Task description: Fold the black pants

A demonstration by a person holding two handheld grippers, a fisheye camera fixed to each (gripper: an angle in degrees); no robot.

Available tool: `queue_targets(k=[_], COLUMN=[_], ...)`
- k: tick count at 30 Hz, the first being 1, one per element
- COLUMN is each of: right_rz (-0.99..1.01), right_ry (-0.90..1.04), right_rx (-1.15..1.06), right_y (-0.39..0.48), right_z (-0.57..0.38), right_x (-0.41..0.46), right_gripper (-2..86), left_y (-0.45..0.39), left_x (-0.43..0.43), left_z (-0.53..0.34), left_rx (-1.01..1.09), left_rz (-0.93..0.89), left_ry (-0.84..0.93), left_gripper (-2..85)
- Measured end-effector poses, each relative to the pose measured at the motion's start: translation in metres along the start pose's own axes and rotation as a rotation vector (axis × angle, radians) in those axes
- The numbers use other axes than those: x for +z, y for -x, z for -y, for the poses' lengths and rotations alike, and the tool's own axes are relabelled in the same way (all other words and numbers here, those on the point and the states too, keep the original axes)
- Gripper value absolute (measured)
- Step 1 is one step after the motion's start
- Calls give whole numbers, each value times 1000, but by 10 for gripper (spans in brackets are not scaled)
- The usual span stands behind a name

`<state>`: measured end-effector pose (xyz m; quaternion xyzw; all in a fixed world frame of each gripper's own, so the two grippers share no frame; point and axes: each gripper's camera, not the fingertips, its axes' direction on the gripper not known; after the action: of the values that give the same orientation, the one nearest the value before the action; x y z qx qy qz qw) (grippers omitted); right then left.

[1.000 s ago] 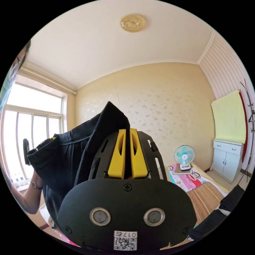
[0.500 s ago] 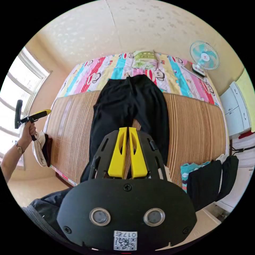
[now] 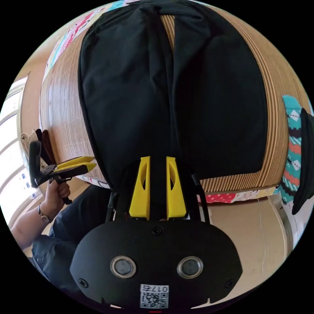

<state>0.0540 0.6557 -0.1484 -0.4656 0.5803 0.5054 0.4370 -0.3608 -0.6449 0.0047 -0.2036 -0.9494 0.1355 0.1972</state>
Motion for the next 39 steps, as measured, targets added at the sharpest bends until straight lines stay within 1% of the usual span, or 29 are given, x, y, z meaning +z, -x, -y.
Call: queue_targets(k=[2, 3, 4, 5, 6, 7, 8, 9, 10, 11, 12, 14, 16, 17, 18, 19, 21, 22, 24, 26, 28, 29, 31, 32, 35, 36, 39], right_rz=[-9, -49, -82, -145, -143, -94, 32, 79, 64, 11, -57, -101, -59, -18, 14, 31, 72, 55, -34, -74, -119, -171, -245, -272, -378, -437, -532], right_ry=[45, 21, 9, -7, 16, 47, 131, 217, 243, 290, 371, 424, 383, 348, 291, 253, 95, 54, -92, -188, -225, -213, -125, -138, -145, -83, -103], right_rx=[-41, -74, -83, -93, -128, -166, -229, -264, -285, -355, -430, -541, -574, -532, -450, -408, -279, -236, -96, -34, -6, -5, -67, -152, -307, -353, -396], right_y=[2, 6, 8, 11, 13, 15, 17, 19, 20, 25, 29, 28, 16, 0, -21, -32, -80, -93, -140, -167, -186, -194, -199, -197, -192, -192, -207], right_z=[9, 12, 14, 17, 22, 24, 26, 25, 23, 18, 12, 1, -4, 0, 8, 12, 27, 32, 46, 55, 66, 74, 82, 78, 59, 51, 15], right_x=[4, 0, -2, -6, -7, -6, 0, 9, 12, 17, 25, 26, 11, -3, -20, -31, -75, -86, -128, -154, -169, -172, -161, -159, -156, -149, -140], right_gripper=[77, 66, 61, 36, 20, 16, 11, 8, 7, 6, 5, 5, 5, 5, 6, 7, 12, 14, 30, 50, 74, 89, 96, 93, 64, 39, 19], left_y=[-10, -13, -19, -25, -28, -34, -37, -37, -35, -30, -29, -21, -14, -8, -6, -2, -3, -7, -16, -36, -55, -69, -93, -110, -152, -160, -196], left_x=[-2, -2, -4, -5, -5, -5, -4, -6, -9, -5, -4, -3, 0, 2, 3, 3, 1, 1, 4, 16, 31, 42, 58, 67, 93, 99, 127], left_z=[10, 13, 19, 25, 28, 32, 36, 37, 39, 41, 41, 31, 21, 13, 10, 3, -5, -7, -6, 1, 12, 20, 33, 41, 57, 60, 63], left_rx=[-72, -81, -73, -46, -29, 24, 70, 87, 104, 109, 121, 135, 133, 111, 101, 87, 72, 60, 49, 64, 76, 86, 106, 113, 129, 131, 203], left_rz=[126, 154, 189, 232, 258, 295, 299, 301, 314, 347, 359, 491, 593, 645, 656, 645, 590, 548, 498, 451, 435, 430, 414, 400, 356, 353, 335], left_ry=[-29, -30, -28, -20, -16, 4, 33, 37, 67, 151, 178, 257, 328, 363, 375, 384, 352, 320, 277, 242, 235, 236, 230, 223, 219, 226, 249], left_gripper=[92, 88, 80, 66, 59, 25, 4, 1, -4, -7, -8, -9, -9, -9, -9, -8, -6, -5, -3, 0, 1, 1, 1, 1, -1, -2, -3])
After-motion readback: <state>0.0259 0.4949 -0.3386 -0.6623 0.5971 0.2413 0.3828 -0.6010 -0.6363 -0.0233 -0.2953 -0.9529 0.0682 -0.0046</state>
